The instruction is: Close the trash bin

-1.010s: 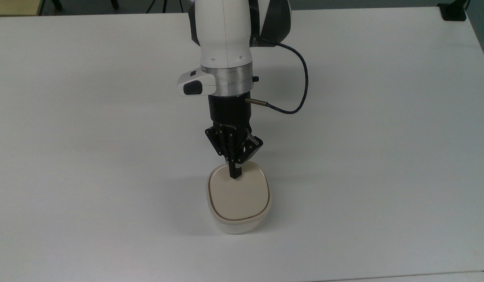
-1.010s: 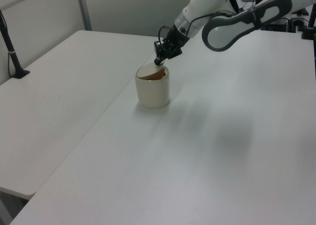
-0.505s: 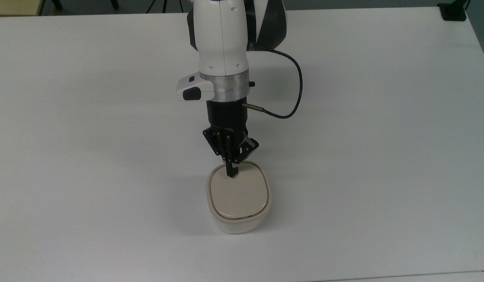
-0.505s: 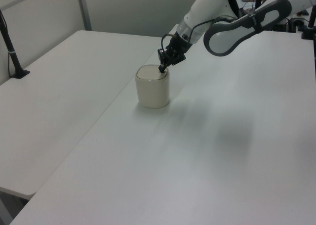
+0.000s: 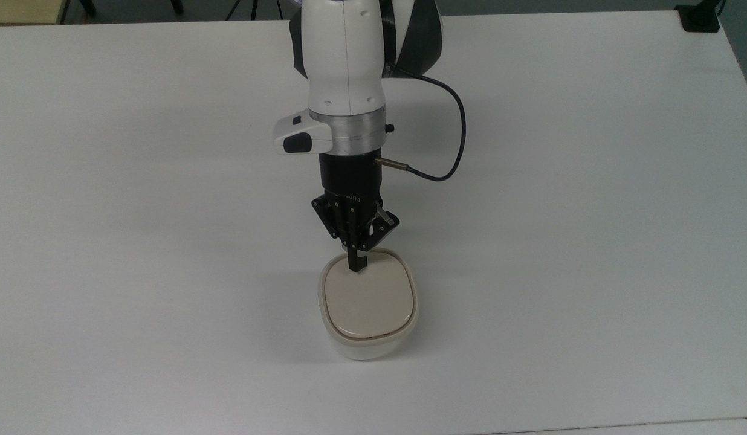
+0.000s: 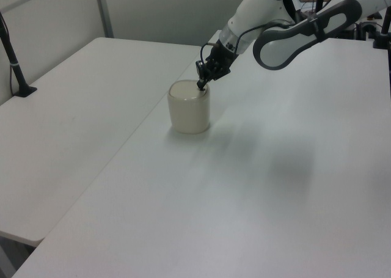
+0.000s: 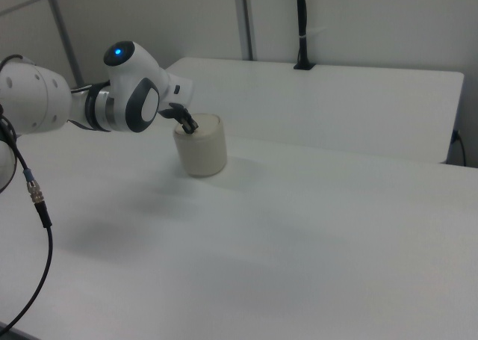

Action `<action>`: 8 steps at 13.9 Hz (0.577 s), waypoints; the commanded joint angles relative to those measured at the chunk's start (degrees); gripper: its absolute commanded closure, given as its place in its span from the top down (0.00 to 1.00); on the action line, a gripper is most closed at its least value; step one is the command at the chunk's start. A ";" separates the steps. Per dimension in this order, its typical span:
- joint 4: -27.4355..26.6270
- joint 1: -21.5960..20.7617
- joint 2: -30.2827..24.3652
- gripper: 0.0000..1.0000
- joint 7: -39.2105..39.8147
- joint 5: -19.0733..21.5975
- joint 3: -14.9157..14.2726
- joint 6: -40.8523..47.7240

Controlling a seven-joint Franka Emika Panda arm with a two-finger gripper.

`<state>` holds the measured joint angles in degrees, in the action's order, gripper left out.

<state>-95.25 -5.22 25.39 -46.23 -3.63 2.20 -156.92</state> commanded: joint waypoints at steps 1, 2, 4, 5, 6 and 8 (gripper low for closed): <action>-1.45 1.70 -10.15 0.00 0.88 0.56 -0.01 11.15; -1.17 1.70 -11.83 0.00 0.97 0.56 -0.01 15.20; -1.17 1.79 -16.67 0.07 2.37 0.38 -0.01 25.75; -1.17 1.62 -18.43 0.33 3.33 0.30 -0.01 30.14; -1.17 1.70 -21.05 0.78 3.86 0.29 -0.01 35.93; -1.17 1.70 -24.76 1.00 4.57 0.21 -0.01 44.83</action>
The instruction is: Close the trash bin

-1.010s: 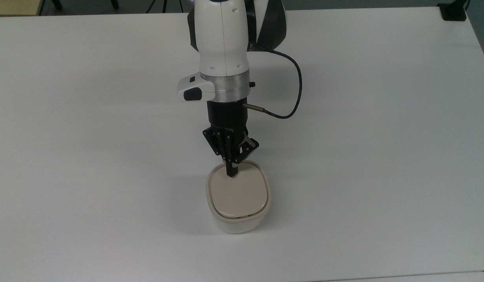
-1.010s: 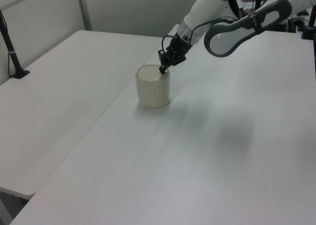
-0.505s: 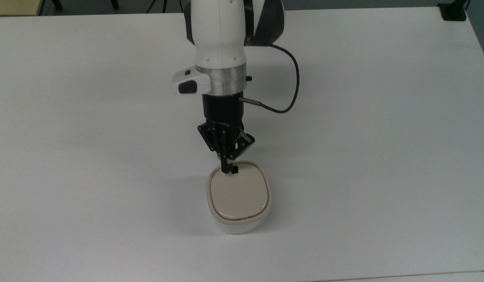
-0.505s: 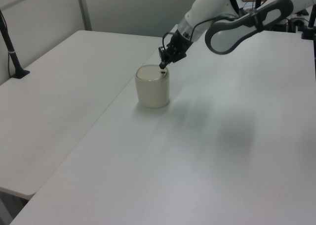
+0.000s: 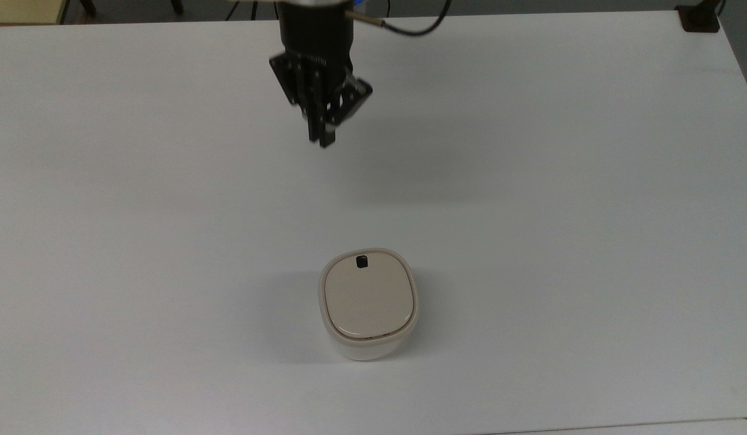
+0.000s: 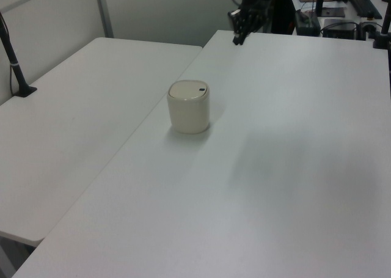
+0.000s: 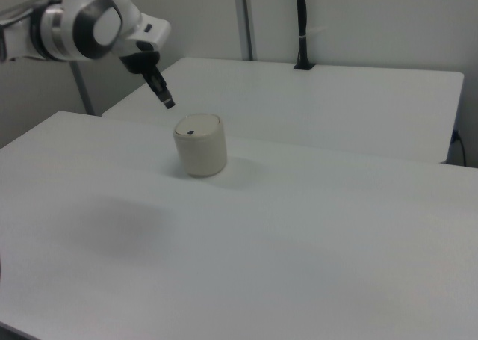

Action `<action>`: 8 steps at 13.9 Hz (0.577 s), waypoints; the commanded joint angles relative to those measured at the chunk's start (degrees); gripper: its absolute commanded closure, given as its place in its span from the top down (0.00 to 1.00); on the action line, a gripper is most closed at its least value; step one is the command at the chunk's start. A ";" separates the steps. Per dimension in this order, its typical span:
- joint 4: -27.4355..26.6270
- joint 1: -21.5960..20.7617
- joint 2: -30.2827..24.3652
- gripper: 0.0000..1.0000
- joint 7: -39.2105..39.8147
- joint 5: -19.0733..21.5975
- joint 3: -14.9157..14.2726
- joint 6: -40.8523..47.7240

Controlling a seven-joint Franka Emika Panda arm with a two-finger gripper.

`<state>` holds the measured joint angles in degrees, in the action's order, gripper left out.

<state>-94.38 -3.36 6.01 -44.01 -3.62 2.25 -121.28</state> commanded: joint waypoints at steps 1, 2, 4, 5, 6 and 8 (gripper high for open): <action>-2.04 -0.16 -6.44 1.00 3.91 0.19 -0.05 12.44; -2.30 -0.16 -8.10 1.00 6.80 0.45 -0.05 16.91; -3.35 0.10 -10.66 1.00 12.25 0.54 -0.05 21.77; -3.44 0.80 -11.36 1.00 16.72 0.89 -0.05 23.01; -3.35 1.59 -11.37 1.00 20.15 1.42 -0.05 23.28; -3.27 2.30 -11.19 1.00 27.54 2.04 -0.05 23.20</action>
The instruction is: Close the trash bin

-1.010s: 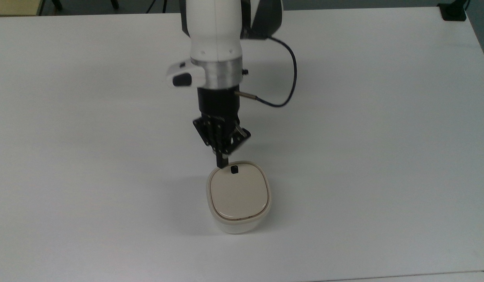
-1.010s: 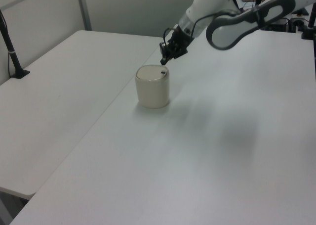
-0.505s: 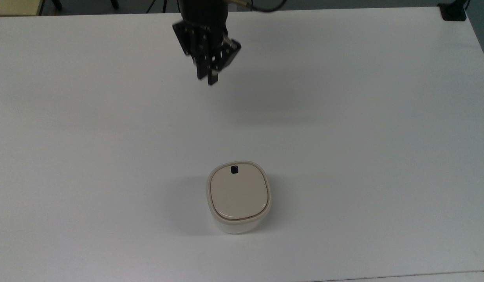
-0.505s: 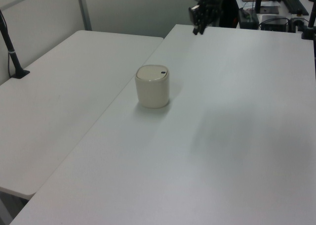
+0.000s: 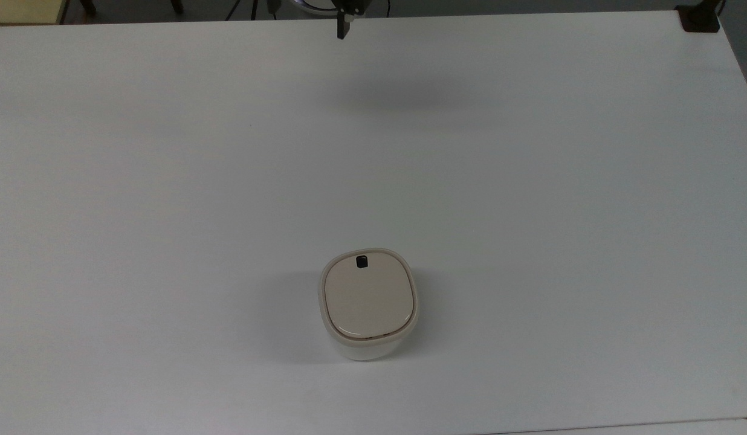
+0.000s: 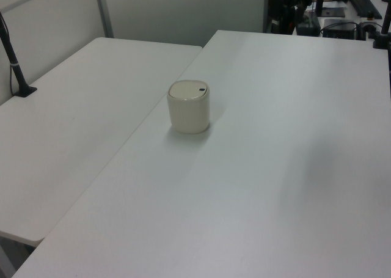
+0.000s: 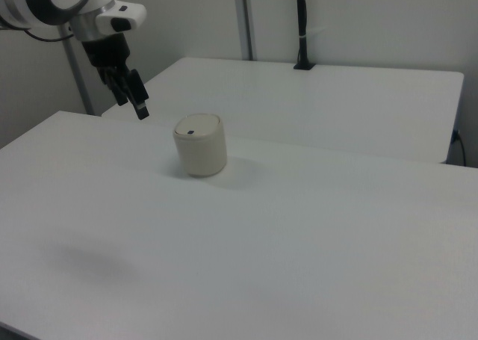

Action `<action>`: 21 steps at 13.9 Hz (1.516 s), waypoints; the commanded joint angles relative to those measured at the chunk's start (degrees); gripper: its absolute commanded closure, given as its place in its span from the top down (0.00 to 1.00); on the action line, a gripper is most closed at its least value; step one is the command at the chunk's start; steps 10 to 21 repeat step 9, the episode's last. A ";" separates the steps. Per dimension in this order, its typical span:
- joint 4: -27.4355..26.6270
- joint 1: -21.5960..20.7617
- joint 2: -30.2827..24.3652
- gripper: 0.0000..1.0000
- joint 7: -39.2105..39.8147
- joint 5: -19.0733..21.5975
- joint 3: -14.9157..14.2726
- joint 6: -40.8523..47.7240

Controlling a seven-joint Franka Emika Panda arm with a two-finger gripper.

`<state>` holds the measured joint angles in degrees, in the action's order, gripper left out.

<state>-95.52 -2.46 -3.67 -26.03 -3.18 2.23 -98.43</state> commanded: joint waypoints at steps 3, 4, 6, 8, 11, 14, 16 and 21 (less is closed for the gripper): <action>-1.60 2.89 -0.81 1.00 21.33 1.42 -0.03 0.26; -1.25 4.03 -0.46 1.00 27.03 1.42 -0.03 0.35; -0.63 4.40 0.42 1.00 29.98 1.42 -0.12 -0.09; 0.59 4.13 1.65 1.00 29.90 1.42 -0.12 0.17; 0.60 3.96 1.65 1.00 29.81 1.42 -0.12 0.35; 0.60 3.96 1.65 1.00 29.81 1.42 -0.12 0.35; 0.60 3.96 1.65 1.00 29.81 1.42 -0.12 0.35; 0.60 3.96 1.65 1.00 29.81 1.42 -0.12 0.35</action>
